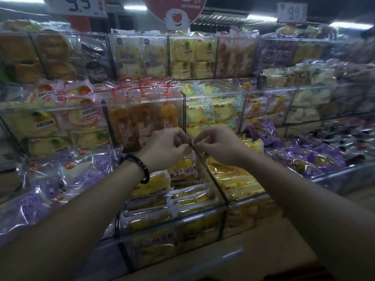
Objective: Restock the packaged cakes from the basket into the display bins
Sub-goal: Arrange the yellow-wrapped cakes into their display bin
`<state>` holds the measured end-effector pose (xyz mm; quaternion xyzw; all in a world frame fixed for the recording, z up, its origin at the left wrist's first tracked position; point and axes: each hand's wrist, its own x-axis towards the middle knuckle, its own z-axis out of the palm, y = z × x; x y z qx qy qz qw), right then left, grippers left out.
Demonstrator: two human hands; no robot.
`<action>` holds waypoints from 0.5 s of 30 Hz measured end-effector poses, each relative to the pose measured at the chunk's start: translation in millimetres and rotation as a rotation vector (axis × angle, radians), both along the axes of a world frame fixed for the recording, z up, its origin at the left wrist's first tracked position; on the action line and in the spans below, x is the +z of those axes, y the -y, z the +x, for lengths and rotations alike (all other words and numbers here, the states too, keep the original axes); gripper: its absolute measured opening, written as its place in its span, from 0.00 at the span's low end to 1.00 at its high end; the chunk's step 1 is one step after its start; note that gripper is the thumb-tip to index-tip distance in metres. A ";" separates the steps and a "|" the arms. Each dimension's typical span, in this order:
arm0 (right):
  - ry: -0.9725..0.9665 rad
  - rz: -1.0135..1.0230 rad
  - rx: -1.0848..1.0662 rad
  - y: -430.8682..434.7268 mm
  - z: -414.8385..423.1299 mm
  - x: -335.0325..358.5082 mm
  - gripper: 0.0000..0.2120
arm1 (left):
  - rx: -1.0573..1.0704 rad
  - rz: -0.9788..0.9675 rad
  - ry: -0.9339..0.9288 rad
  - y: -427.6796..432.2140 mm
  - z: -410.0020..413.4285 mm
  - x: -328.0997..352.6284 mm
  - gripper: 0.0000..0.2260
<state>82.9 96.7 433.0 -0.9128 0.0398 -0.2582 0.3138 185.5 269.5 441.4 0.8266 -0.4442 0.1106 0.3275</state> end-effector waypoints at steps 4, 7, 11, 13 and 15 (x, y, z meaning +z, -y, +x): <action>-0.005 0.203 -0.012 12.5 -45.0 2.8 0.03 | -0.155 -0.033 -0.153 33.7 -45.7 0.0 0.05; -0.008 0.310 -0.046 36.8 -89.8 -5.3 0.04 | -0.251 -0.075 -0.365 65.4 -83.0 -10.6 0.07; -0.067 0.446 -0.125 77.4 -158.7 -34.2 0.04 | -0.379 0.018 -0.559 107.1 -137.0 -39.7 0.08; -0.100 0.494 -0.187 94.6 -188.0 -56.7 0.05 | -0.447 0.091 -0.603 126.3 -161.1 -63.3 0.07; -0.155 0.493 -0.247 109.1 -211.7 -85.5 0.05 | -0.497 0.180 -0.619 145.1 -179.5 -92.1 0.07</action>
